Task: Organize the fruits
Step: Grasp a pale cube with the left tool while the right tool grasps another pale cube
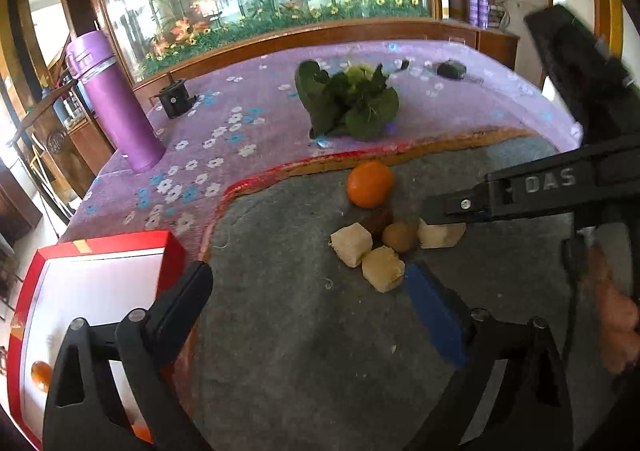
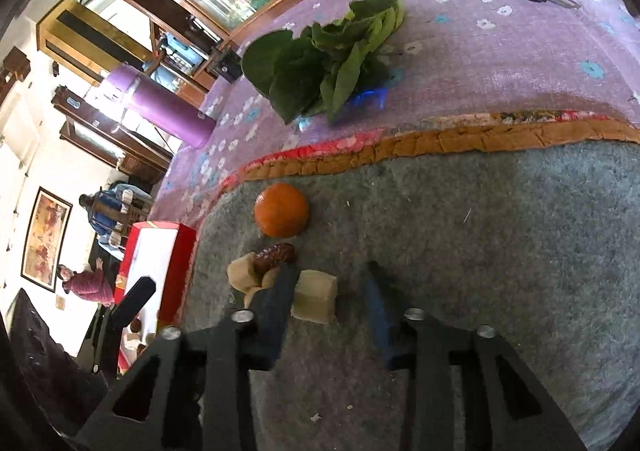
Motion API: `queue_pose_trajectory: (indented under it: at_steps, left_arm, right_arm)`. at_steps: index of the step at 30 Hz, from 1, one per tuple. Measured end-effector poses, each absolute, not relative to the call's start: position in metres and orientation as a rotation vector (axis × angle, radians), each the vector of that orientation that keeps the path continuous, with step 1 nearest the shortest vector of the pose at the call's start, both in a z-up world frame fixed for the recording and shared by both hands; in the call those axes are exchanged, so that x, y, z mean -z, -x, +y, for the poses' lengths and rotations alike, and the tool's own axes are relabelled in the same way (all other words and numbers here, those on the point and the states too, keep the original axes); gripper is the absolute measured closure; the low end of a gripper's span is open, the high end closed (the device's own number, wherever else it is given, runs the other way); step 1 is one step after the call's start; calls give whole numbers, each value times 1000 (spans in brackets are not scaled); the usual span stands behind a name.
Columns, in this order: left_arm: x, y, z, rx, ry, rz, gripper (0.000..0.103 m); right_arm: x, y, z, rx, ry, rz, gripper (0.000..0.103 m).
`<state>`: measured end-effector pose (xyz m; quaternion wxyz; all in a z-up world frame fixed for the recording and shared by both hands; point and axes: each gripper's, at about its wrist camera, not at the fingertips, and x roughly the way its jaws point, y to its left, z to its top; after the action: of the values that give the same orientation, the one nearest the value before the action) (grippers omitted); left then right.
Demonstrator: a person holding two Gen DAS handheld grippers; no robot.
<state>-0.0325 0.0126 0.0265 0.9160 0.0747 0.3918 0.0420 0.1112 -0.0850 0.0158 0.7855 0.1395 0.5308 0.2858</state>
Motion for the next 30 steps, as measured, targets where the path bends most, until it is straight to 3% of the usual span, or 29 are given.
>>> queue_pose_trajectory:
  at_steps: [2,8,17,19,21,29,30]
  left_arm:
    - [-21,28,10,-66,-134,840,16]
    - [-13,22,3,-46,-123,877,20]
    - [-4,6,-1,-22,-98,910,48]
    - [-5,7,-2,-14,-93,909,56]
    - [-7,9,-4,-10,-105,900,71]
    - [-16,21,6,5,-52,882,75]
    - [-17,23,7,-1,-54,876,79]
  right_arm:
    - [-17,-110,-84,-641,-309,1150,82]
    - [-17,-110,-83,-642,-304,1155,83]
    - [-14,-110,-84,-655,-328,1175,83]
    - [-14,-110,-85,-657,-331,1176,83]
    - [-14,-110,-85,-658,-330,1175,83]
    - [-15,-108,-85,-673,-327,1168,83]
    - [-15,-108,-84,-676,-327,1167,83]
